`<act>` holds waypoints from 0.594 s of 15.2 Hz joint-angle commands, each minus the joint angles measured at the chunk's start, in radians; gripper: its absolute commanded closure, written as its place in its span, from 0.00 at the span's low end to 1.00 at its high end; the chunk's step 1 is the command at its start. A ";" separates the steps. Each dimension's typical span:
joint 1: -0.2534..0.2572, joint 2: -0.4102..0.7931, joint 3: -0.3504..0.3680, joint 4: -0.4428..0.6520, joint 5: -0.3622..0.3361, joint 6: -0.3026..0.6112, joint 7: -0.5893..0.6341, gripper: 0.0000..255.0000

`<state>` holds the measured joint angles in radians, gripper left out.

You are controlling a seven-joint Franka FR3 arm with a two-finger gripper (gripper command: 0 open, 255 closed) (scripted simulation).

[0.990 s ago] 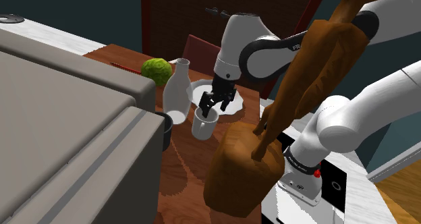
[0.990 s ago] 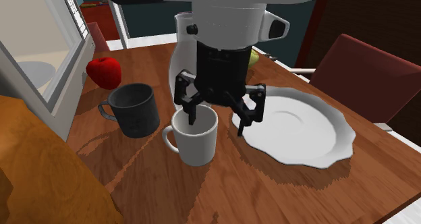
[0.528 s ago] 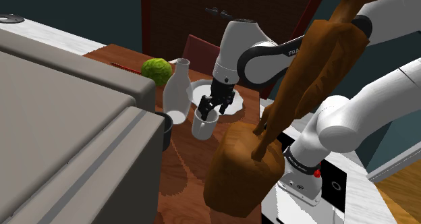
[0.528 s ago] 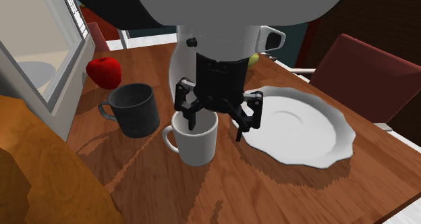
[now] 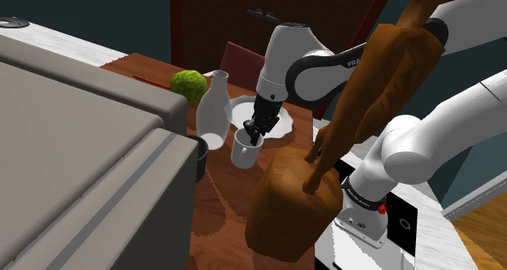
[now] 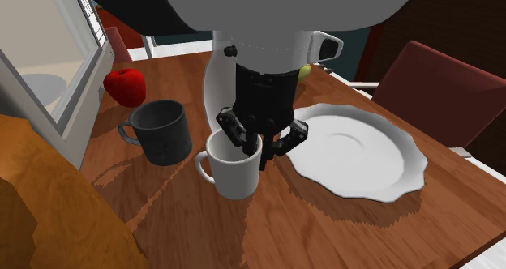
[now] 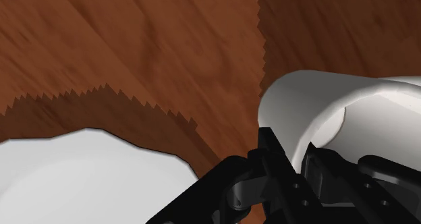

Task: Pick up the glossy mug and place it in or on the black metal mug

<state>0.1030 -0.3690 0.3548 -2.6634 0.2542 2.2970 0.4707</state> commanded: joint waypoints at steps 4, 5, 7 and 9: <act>0.000 0.000 0.000 0.000 0.000 0.000 0.000 1.00; 0.000 -0.011 -0.002 0.006 0.000 -0.017 0.000 1.00; 0.001 -0.030 -0.007 0.020 -0.001 -0.050 0.001 1.00; 0.001 -0.049 -0.012 0.035 -0.003 -0.083 0.001 1.00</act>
<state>0.1039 -0.4121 0.3435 -2.6393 0.2525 2.2304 0.4695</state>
